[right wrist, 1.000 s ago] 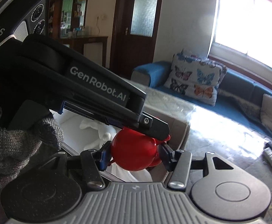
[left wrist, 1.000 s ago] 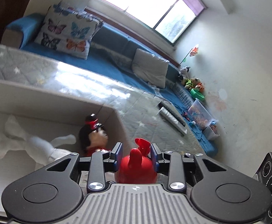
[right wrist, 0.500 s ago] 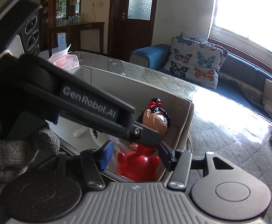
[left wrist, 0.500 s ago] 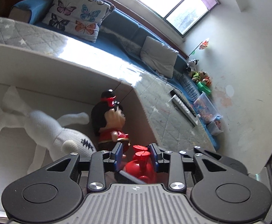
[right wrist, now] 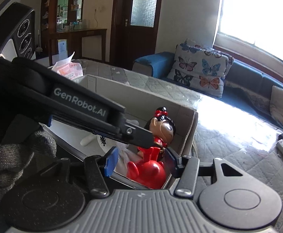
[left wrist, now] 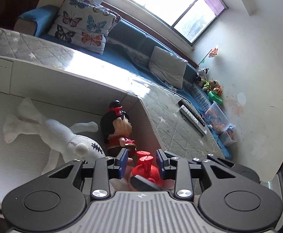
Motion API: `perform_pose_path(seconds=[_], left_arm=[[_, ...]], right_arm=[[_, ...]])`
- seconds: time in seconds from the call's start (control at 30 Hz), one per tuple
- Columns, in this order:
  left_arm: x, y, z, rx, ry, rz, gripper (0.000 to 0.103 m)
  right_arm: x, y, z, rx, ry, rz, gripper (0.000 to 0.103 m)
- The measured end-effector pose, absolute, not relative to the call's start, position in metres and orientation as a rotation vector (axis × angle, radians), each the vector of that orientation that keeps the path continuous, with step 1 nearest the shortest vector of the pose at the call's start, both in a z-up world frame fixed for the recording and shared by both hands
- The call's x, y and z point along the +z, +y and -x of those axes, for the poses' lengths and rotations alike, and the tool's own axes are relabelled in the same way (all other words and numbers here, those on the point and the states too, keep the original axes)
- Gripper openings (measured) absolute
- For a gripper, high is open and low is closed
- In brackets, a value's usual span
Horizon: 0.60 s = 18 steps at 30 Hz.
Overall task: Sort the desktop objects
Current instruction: 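Lower the red toy into the box beside the doll and open both grippers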
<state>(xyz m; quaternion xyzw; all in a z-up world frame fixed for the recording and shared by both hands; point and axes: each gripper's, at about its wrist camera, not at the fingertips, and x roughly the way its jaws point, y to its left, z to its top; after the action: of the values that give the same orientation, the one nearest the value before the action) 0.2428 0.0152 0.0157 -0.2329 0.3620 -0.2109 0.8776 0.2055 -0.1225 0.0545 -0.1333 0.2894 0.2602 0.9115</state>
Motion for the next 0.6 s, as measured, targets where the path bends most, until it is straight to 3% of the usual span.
perform_pose_path(seconds=[0.6], left_arm=[[0.030, 0.023, -0.167, -0.388, 0.680, 0.419, 0.034]], right_arm=[[0.063, -0.142, -0.116, 0.594, 0.564, 0.209, 0.061]])
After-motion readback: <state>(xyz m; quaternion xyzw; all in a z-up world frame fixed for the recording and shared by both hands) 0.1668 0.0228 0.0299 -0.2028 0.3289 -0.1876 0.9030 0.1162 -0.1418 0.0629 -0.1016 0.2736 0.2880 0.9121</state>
